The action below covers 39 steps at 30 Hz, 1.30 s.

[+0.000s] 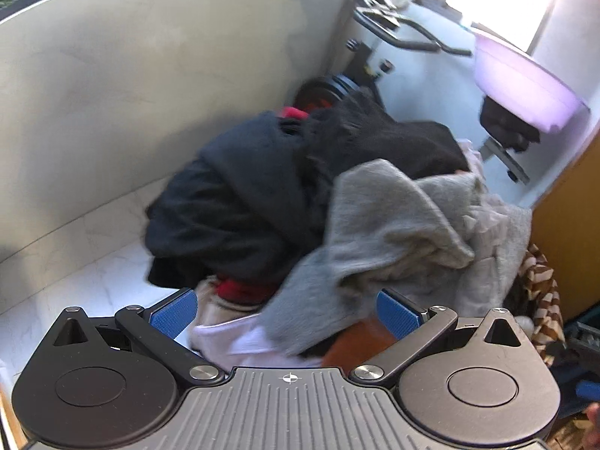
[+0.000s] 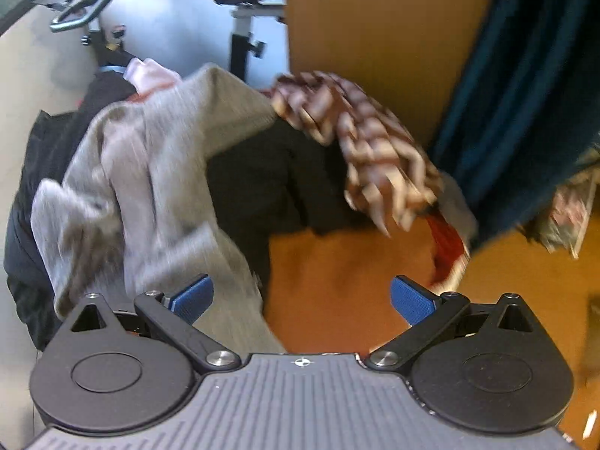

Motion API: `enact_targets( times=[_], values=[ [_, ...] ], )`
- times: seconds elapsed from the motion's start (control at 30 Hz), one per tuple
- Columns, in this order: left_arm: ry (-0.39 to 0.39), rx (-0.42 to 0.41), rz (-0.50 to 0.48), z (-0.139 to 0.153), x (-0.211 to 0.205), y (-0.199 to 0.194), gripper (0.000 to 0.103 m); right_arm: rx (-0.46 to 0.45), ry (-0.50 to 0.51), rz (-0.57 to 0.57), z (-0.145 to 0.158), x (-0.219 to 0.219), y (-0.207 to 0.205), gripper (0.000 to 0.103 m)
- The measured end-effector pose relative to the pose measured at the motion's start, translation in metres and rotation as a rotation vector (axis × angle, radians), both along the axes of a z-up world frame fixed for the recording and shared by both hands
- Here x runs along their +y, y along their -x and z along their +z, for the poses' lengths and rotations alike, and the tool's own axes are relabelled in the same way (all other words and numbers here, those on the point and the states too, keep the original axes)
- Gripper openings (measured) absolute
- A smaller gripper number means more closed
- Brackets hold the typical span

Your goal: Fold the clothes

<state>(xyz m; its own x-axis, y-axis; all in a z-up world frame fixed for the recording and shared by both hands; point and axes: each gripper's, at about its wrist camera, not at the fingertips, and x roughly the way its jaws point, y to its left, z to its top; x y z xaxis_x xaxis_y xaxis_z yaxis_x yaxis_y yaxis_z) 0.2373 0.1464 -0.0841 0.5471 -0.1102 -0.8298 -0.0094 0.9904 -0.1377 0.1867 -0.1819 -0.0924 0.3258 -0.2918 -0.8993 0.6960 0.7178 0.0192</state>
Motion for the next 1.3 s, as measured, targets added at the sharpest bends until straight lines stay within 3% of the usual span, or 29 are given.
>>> enact_targets(
  times=[0.2, 0.37, 0.5, 0.63, 0.8, 0.87, 1.13, 1.3],
  values=[
    [-0.015, 0.064, -0.044, -0.016, -0.060, -0.038, 0.102, -0.004, 0.016, 0.132, -0.004, -0.034, -0.050, 0.103],
    [-0.041, 0.162, -0.096, -0.038, -0.096, -0.068, 0.102, 0.017, -0.058, 0.208, -0.038, -0.061, -0.079, 0.103],
    [-0.090, 0.096, -0.108, -0.045, -0.104, -0.098, 0.102, 0.027, -0.107, 0.179, -0.062, -0.081, -0.090, 0.102],
    [-0.096, 0.075, -0.152, -0.058, -0.112, -0.135, 0.102, -0.064, -0.168, 0.162, -0.075, -0.095, -0.100, 0.102],
    [-0.103, 0.070, -0.240, -0.081, -0.115, -0.178, 0.102, -0.078, -0.095, 0.087, -0.092, -0.092, -0.129, 0.103],
    [-0.092, 0.069, -0.268, -0.091, -0.113, -0.190, 0.102, -0.037, -0.068, 0.070, -0.107, -0.087, -0.138, 0.103],
    [0.071, 0.131, -0.335, -0.126, -0.093, -0.218, 0.102, -0.181, 0.018, 0.066, -0.122, -0.071, -0.115, 0.103],
    [0.093, 0.158, -0.341, -0.132, -0.094, -0.229, 0.102, -0.149, 0.026, 0.025, -0.121, -0.066, -0.121, 0.103]
  ],
)
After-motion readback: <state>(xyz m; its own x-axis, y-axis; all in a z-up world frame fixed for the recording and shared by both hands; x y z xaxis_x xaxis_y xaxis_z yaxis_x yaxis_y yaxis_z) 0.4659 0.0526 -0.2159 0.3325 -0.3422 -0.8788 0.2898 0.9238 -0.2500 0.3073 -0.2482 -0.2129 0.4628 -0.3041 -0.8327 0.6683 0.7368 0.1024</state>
